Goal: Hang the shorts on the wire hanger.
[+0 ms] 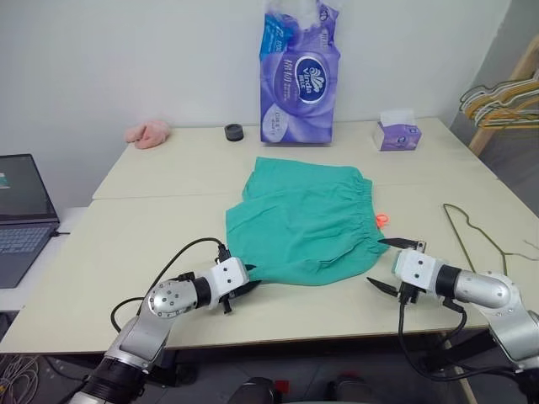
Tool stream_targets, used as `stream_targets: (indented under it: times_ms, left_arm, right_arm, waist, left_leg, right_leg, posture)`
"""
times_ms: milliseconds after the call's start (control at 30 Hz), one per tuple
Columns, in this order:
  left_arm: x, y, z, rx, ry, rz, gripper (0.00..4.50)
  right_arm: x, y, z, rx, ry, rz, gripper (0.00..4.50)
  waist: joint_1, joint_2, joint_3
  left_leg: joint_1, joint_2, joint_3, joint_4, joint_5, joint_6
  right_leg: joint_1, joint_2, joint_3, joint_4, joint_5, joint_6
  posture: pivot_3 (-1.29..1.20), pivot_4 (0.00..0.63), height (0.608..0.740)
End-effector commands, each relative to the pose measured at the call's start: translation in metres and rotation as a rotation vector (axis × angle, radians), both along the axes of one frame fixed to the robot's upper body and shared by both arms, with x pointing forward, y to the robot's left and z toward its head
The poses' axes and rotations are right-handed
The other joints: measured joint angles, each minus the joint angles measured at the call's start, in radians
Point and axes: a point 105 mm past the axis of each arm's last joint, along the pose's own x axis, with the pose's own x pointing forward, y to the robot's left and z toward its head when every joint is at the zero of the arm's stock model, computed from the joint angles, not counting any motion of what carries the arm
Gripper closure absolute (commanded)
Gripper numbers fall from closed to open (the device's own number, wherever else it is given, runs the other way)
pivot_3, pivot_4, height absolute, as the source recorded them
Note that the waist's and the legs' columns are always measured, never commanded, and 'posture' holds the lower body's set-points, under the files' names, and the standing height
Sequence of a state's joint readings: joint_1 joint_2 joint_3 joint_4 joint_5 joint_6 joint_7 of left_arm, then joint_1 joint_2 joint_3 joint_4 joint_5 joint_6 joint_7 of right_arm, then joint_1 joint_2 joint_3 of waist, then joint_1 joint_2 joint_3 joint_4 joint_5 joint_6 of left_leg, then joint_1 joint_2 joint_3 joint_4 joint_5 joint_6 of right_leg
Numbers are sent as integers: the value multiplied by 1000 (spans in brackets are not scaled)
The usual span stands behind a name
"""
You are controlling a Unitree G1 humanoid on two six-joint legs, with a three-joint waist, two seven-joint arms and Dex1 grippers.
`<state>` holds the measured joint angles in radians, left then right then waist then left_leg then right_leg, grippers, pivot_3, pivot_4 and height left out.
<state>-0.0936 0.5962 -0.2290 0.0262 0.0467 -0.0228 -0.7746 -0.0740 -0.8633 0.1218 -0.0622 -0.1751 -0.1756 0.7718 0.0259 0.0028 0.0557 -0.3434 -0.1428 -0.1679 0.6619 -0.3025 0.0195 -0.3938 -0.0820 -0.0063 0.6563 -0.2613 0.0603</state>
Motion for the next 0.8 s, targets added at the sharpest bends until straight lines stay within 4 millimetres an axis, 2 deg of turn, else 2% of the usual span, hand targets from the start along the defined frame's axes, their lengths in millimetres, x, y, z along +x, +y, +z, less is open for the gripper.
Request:
stream_targets:
  times_ms: [33, 67, 100, 233, 400, 500, 800]
  left_arm:
    - [12, 2, 15, -30, -50, 26, 4159]
    - [14, 0, 20, -55, -54, 32, 4431]
    - [15, -1, 23, -71, -56, 37, 4490]
    - [18, -2, 33, -98, -71, 25, 4490]
    - [20, -1, 41, -113, -82, 22, 4490]
    - [21, 2, 43, -111, -86, 25, 4500]
    - [21, 13, 46, -93, -78, 18, 4500]
  right_arm:
    - [14, -4, 4, -171, -127, 114, 0]
    - [19, -4, 2, -201, -150, 132, 0]
    - [23, -3, 1, -220, -167, 145, 0]
    - [37, 4, -11, -280, -214, 196, 0]
    - [51, 17, -15, -281, -254, 213, 0]
    - [57, 21, -15, -270, -261, 213, 556]
    - [64, 35, -4, -185, -280, 214, 3670]
  waist:
    - [-3, 0, 0]
    - [-5, -1, 0]
    - [-6, -1, 0]
    - [-14, -2, 0]
    - [-27, -5, -1]
    - [-29, -5, -1]
    - [-29, -4, -1]
  left_leg:
    - [0, 0, 0, 0, 0, 0]
    - [0, 0, 0, 0, 0, 0]
    - [0, 1, 0, 0, 0, -1]
    - [-1, 1, 2, -1, 2, -4]
    - [0, 1, 4, 0, 2, -4]
    - [2, 1, 5, 0, 2, -4]
    - [5, 10, 12, 0, 1, -6]
  right_leg:
    - [0, 0, 0, 0, 0, 0]
    - [0, 0, 0, 0, 0, 0]
    - [0, 0, 0, 0, 1, -2]
    - [-2, 0, 2, 0, 3, -7]
    - [-1, 1, 4, 0, 4, -8]
    - [-1, 4, 10, 0, 6, -7]
    - [-1, 13, 16, 0, 9, -10]
  posture:
    - [-91, 25, 740]
    - [-90, 25, 740]
    - [-89, 24, 740]
    - [-81, 24, 740]
    - [-72, 22, 740]
    - [-68, 21, 740]
    - [-69, 18, 740]
